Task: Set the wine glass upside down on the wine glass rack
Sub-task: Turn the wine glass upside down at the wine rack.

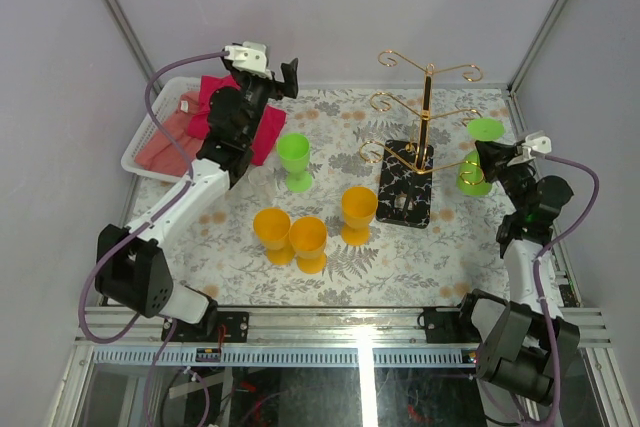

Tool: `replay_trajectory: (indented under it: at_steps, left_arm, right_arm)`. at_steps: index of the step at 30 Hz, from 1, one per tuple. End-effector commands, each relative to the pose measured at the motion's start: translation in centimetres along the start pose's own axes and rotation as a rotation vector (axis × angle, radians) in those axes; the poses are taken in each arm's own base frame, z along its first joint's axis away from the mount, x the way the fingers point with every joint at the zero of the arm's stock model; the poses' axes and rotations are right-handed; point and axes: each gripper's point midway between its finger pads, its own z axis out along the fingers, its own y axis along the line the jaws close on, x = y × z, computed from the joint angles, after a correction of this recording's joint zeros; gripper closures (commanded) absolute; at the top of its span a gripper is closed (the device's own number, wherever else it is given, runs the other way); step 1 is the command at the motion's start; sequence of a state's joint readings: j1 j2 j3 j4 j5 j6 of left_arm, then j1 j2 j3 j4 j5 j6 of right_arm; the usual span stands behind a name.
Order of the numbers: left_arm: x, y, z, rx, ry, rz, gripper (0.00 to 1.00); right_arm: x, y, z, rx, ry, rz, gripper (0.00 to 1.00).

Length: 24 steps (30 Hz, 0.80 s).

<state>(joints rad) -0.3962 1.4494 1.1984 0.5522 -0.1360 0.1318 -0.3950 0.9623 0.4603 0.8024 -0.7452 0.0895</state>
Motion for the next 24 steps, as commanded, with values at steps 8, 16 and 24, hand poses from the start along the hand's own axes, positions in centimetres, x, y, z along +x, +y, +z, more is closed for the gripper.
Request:
replay_trajectory:
  at_steps: [8, 16, 24]
  left_arm:
    - [-2.5, 0.4, 1.5, -0.006, -0.081, 0.014, 0.12]
    - [-2.6, 0.4, 1.6, -0.01, -0.086, 0.011, 0.12]
    - [-2.5, 0.7, 1.5, -0.024, -0.082, 0.018, 0.12]
  right_arm:
    - [-1.9, 0.5, 1.2, -0.046, -0.1, -0.023, 1.0]
    - [-1.0, 1.8, 3.3, -0.099, -0.09, -0.013, 1.0]
    - [-0.7, 1.4, 4.4, -0.087, -0.098, -0.023, 1.0]
